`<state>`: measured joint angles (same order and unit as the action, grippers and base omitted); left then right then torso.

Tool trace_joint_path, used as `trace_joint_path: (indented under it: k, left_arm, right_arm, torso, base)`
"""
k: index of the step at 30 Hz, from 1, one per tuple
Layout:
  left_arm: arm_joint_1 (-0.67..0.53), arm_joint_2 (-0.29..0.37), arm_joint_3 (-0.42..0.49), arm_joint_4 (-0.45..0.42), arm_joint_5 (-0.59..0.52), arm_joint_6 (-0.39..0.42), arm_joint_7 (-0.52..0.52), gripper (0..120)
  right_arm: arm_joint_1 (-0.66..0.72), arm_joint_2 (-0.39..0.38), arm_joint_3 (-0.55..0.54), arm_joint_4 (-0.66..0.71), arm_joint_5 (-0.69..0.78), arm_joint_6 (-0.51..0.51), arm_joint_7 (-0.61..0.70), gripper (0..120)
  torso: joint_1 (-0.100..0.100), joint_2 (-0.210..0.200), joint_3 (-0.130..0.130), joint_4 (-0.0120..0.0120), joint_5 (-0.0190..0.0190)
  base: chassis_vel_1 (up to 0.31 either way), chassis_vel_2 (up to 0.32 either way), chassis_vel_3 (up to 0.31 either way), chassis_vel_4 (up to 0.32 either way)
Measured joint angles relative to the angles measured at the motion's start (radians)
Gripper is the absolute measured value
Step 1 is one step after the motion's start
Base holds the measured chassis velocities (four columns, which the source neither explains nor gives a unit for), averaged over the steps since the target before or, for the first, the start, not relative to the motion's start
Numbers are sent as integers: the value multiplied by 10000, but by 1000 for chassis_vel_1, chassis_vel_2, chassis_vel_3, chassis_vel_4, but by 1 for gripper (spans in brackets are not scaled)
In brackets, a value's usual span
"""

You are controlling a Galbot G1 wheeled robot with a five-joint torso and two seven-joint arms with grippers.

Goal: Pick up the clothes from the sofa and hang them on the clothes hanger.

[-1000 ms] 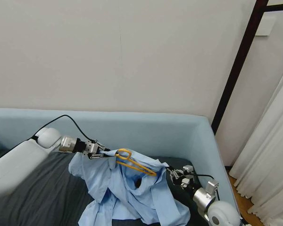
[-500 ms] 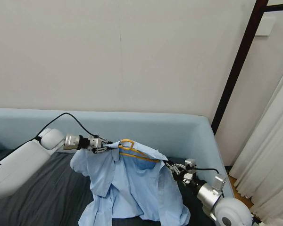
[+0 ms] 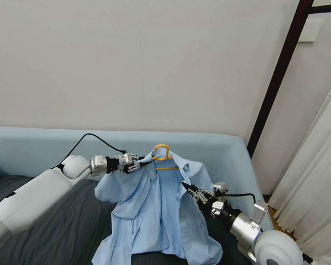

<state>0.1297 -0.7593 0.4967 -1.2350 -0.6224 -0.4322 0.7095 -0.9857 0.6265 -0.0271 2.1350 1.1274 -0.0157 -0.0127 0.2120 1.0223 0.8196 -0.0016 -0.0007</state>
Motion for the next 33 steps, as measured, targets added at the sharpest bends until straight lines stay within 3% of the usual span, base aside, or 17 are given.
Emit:
trace_joint_path:
  k: [3,7,14,19,33]
  left_arm:
    - [-533,318,501,-409,-1782,-62,797,8]
    - [-1202,603,964,-731,-2859,23,1287,8]
    - [-3026,731,2008,-535,-3080,83,1925,8]
    - [-4841,434,3450,-412,-3348,292,1963,8]
    - [-6937,525,4333,-889,-3870,843,1791,8]
  right_arm:
    - [49,-261,15,182,-706,60,-26,0]
    - [37,-572,95,387,-1206,175,-113,0]
    - [6,-1158,450,1003,-1570,260,-141,0]
    - [16,-1564,561,1360,-1761,271,80,0]
    - [109,-2484,891,2001,-1688,261,466,0]
  torso:
    - [0,0,0,6,-1]
    - [0,0,0,4,-1]
    - [0,0,0,4,-2]
    - [0,0,0,0,1]
    - [0,1,0,4,-1]
  base:
    - [0,0,0,0]
    - [0,0,0,0]
    - [0,0,0,0]
    - [0,0,0,0]
    - [0,0,0,0]
